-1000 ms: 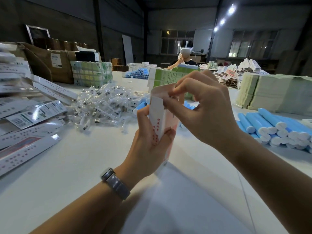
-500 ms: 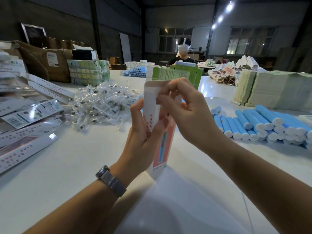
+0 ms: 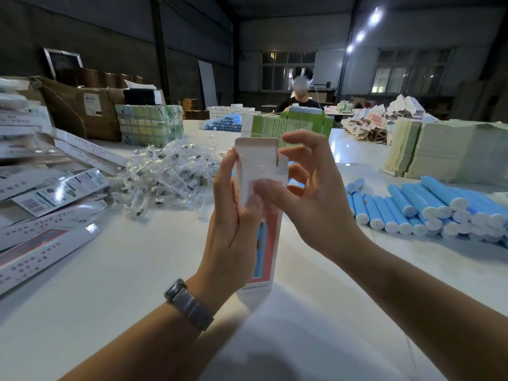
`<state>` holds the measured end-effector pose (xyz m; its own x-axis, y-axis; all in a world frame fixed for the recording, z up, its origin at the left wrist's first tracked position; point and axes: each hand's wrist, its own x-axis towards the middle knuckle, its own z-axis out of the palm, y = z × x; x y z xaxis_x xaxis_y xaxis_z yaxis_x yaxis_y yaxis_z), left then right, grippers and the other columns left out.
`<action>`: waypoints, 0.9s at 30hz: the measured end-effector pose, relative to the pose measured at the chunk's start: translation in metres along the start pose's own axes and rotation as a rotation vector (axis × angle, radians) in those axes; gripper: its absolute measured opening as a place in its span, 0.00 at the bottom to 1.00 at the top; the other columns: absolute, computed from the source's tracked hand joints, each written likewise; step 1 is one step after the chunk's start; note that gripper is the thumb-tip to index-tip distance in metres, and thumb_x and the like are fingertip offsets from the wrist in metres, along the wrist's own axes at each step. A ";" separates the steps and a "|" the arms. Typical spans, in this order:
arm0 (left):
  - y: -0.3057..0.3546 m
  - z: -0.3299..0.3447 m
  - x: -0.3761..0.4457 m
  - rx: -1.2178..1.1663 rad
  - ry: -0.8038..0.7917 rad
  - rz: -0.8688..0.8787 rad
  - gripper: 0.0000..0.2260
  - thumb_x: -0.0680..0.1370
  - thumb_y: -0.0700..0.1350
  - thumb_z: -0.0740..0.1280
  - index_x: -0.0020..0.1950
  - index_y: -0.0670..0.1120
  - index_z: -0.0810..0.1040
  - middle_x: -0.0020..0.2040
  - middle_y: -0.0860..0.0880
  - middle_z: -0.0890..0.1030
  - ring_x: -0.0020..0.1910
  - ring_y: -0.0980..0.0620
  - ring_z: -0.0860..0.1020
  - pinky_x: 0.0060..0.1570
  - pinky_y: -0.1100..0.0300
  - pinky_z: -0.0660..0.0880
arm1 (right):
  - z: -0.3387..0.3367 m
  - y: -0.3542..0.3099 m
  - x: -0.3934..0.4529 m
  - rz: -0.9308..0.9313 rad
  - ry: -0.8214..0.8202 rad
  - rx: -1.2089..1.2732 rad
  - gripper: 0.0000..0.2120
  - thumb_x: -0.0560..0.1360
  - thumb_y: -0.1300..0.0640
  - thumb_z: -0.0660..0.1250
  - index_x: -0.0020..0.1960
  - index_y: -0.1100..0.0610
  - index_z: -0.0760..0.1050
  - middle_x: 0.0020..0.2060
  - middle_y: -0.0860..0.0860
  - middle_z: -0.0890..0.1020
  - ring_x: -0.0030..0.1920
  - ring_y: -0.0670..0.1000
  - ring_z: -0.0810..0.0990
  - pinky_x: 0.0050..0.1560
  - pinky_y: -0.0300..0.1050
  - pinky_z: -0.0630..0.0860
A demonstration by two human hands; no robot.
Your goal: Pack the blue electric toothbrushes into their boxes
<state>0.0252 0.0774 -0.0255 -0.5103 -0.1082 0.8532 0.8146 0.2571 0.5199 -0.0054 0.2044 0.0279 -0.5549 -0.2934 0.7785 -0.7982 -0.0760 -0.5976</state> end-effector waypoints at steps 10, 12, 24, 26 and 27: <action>0.001 -0.001 -0.002 -0.021 0.014 -0.078 0.15 0.84 0.46 0.54 0.64 0.66 0.63 0.57 0.62 0.77 0.48 0.45 0.82 0.41 0.50 0.83 | 0.004 0.012 -0.009 0.040 -0.041 0.063 0.08 0.76 0.56 0.68 0.54 0.46 0.76 0.51 0.44 0.82 0.48 0.54 0.81 0.42 0.50 0.82; 0.003 -0.001 -0.001 -0.044 0.004 -0.096 0.15 0.84 0.46 0.54 0.63 0.67 0.64 0.57 0.61 0.77 0.47 0.44 0.83 0.41 0.47 0.84 | 0.003 0.011 -0.009 0.041 -0.048 0.075 0.06 0.77 0.55 0.68 0.52 0.47 0.77 0.50 0.45 0.82 0.48 0.56 0.81 0.41 0.50 0.82; 0.006 -0.002 0.001 -0.076 -0.021 -0.147 0.15 0.83 0.48 0.55 0.61 0.70 0.65 0.55 0.56 0.78 0.47 0.40 0.82 0.41 0.43 0.83 | -0.009 0.004 0.005 0.014 -0.086 0.020 0.05 0.76 0.59 0.66 0.47 0.53 0.80 0.49 0.52 0.77 0.51 0.49 0.78 0.45 0.47 0.80; 0.006 -0.001 0.001 -0.071 -0.022 -0.148 0.15 0.83 0.48 0.55 0.61 0.70 0.65 0.56 0.55 0.78 0.47 0.40 0.82 0.41 0.44 0.83 | -0.010 0.003 0.005 0.016 -0.088 0.022 0.05 0.76 0.60 0.67 0.45 0.53 0.80 0.49 0.50 0.78 0.53 0.50 0.79 0.48 0.55 0.80; 0.006 -0.001 0.001 -0.070 -0.023 -0.149 0.15 0.83 0.48 0.55 0.61 0.70 0.65 0.56 0.55 0.78 0.47 0.41 0.82 0.42 0.44 0.83 | -0.010 0.003 0.005 0.015 -0.087 0.021 0.05 0.76 0.61 0.67 0.45 0.53 0.80 0.49 0.49 0.78 0.53 0.51 0.79 0.48 0.57 0.80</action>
<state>0.0295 0.0773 -0.0213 -0.6328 -0.1175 0.7653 0.7461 0.1718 0.6433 -0.0131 0.2126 0.0317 -0.5433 -0.3759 0.7507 -0.7847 -0.0903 -0.6132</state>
